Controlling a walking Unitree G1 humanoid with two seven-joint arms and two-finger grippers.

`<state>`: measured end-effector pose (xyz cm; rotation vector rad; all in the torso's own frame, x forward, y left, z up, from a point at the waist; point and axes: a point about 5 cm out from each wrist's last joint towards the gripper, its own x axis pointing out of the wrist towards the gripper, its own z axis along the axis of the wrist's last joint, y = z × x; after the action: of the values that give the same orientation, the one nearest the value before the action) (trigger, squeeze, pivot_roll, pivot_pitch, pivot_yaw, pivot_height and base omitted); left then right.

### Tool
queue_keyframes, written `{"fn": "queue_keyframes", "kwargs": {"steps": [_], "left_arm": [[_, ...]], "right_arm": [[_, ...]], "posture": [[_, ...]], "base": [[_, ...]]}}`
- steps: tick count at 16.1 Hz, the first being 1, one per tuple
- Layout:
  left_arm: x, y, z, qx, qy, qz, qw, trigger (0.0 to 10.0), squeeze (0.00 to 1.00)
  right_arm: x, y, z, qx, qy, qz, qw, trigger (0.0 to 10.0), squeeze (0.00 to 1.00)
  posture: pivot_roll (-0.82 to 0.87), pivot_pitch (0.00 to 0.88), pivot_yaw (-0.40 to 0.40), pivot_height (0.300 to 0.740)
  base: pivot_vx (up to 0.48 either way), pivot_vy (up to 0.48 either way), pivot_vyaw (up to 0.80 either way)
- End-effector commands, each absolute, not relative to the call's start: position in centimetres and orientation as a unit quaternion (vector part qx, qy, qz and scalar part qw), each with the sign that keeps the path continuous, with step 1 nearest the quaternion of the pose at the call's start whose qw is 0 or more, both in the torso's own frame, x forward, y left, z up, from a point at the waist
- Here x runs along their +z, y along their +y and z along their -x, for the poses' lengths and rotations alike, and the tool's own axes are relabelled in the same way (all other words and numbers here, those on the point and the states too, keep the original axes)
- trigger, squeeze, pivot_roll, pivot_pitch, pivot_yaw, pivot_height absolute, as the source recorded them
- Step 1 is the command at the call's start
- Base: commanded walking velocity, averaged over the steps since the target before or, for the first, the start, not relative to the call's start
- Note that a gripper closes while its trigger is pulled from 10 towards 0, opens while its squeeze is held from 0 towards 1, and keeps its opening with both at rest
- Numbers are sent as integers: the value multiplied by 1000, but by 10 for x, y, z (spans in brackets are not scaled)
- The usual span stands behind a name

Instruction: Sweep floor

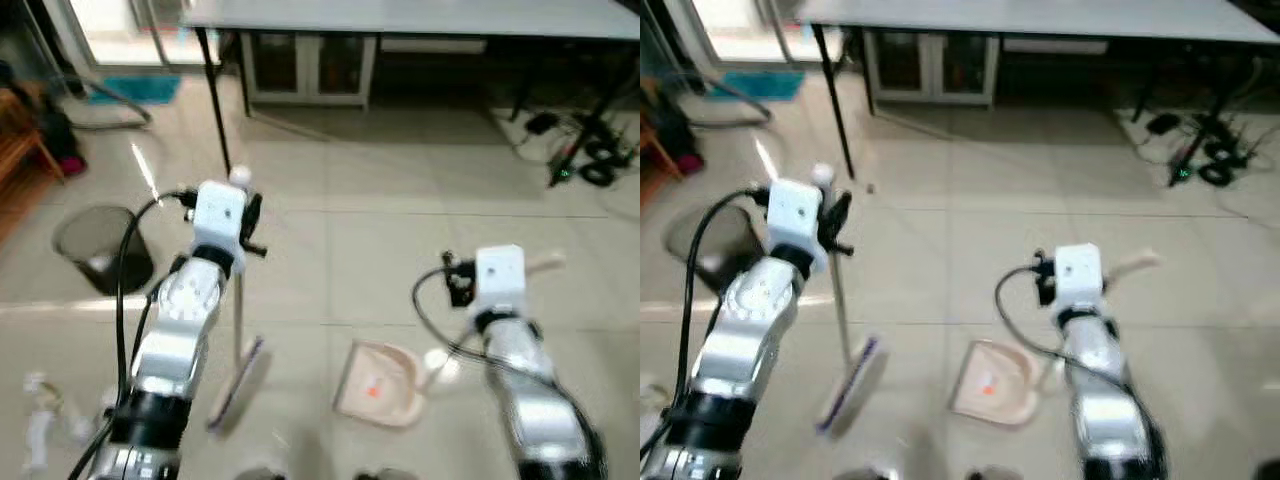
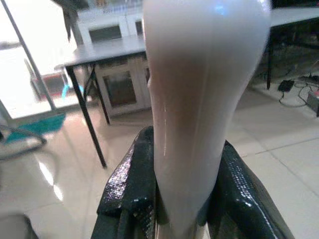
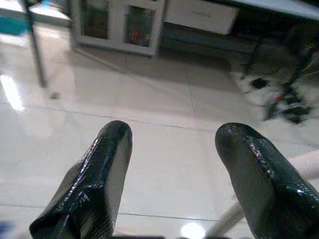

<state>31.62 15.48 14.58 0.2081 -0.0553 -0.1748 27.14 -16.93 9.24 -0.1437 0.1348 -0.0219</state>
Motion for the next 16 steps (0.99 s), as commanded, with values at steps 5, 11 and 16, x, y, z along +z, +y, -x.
{"fn": "queue_keyframes", "kwargs": {"steps": [5, 11, 16], "left_arm": [[148, 168, -316, -83, -46, -108, 990, 10000, 0], [127, 173, -306, -128, -30, -116, 985, 10000, 0], [129, 173, -300, -143, -53, -117, 981, 10000, 0]], "right_arm": [[83, -177, -258, -62, 72, 39, 995, 10000, 0], [70, -177, -270, -74, 86, 27, 993, 10000, 0], [57, -171, -282, -82, 94, 58, 990, 10000, 0]], "posture": [[-87, 73, 60, 740], [-60, 85, 72, 740], [-29, 109, 80, 740]], "base": [[0, 0, 0], [0, 0, 0], [0, 0, 0]]}}
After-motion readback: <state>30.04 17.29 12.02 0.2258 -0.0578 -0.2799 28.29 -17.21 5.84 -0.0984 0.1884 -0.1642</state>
